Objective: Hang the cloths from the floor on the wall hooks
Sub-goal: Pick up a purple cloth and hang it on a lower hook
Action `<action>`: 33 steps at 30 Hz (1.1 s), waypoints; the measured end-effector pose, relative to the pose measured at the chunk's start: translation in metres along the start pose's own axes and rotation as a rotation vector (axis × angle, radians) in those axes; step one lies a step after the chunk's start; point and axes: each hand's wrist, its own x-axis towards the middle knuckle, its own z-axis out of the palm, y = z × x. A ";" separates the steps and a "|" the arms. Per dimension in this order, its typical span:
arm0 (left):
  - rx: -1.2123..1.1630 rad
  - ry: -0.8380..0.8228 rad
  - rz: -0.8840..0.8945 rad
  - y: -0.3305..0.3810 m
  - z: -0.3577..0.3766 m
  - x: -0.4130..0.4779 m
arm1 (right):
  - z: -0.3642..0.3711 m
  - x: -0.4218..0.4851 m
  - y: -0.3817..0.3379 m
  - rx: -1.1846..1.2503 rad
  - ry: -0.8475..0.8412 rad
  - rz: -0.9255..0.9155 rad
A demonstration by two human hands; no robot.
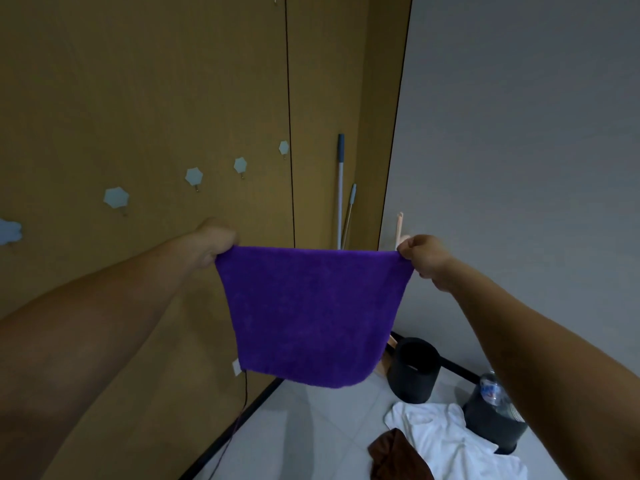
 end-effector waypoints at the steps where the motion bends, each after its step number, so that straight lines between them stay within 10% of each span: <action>1: -0.052 0.012 0.002 0.002 0.000 0.000 | 0.001 0.002 0.000 -0.022 -0.002 -0.002; 16: 0.116 -0.321 0.197 -0.002 -0.004 -0.005 | -0.008 0.009 0.008 -0.051 -0.171 -0.078; 28: 0.241 -0.026 0.363 0.002 0.023 0.004 | 0.015 0.051 -0.006 0.007 0.061 -0.213; 33: -0.062 0.149 0.356 -0.001 0.033 0.027 | 0.055 0.070 -0.025 0.217 0.091 -0.168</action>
